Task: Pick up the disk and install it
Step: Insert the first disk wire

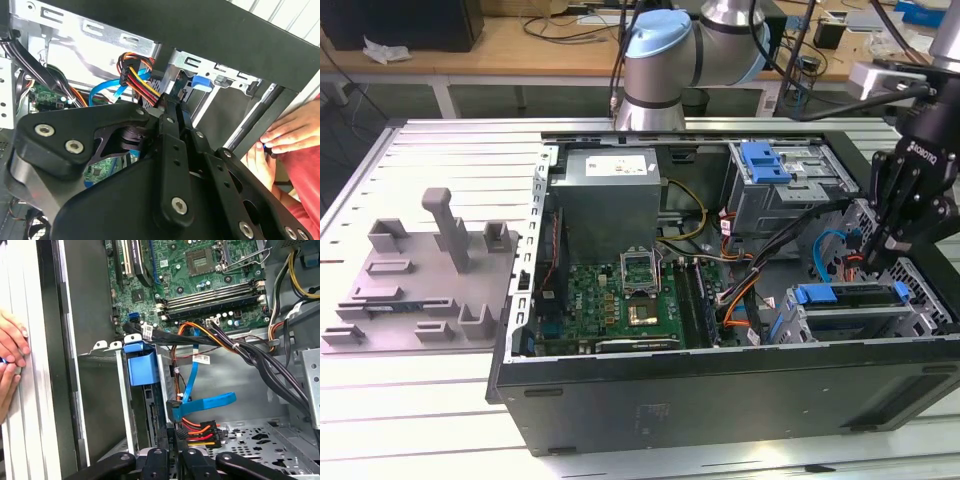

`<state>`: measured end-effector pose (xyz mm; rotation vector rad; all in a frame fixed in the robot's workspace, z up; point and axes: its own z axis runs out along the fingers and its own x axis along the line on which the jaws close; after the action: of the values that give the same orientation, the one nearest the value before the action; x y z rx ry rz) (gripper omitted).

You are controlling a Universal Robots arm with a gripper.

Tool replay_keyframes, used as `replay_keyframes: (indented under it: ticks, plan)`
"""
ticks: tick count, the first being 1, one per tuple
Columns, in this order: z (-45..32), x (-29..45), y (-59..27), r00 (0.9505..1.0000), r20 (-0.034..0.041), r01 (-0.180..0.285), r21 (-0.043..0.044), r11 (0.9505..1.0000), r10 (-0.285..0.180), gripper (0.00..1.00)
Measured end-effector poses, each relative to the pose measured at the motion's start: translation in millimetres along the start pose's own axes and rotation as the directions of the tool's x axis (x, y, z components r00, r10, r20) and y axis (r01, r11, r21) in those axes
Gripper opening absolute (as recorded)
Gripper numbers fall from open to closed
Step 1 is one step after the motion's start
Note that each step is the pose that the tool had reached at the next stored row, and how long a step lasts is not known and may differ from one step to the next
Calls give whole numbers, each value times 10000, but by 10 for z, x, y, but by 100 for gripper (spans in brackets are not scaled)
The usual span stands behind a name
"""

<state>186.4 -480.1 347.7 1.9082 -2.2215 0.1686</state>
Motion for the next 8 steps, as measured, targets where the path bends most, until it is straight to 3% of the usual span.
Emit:
replay_keyframes:
  ticks: [4,6,8]
  plan:
    - [8,31,2,9998,180,112,24,9999,-112,17]
    - [15,60,7,9992,358,183,47,9998,-185,17]
    - [16,73,12,9987,468,186,97,9998,-190,17]
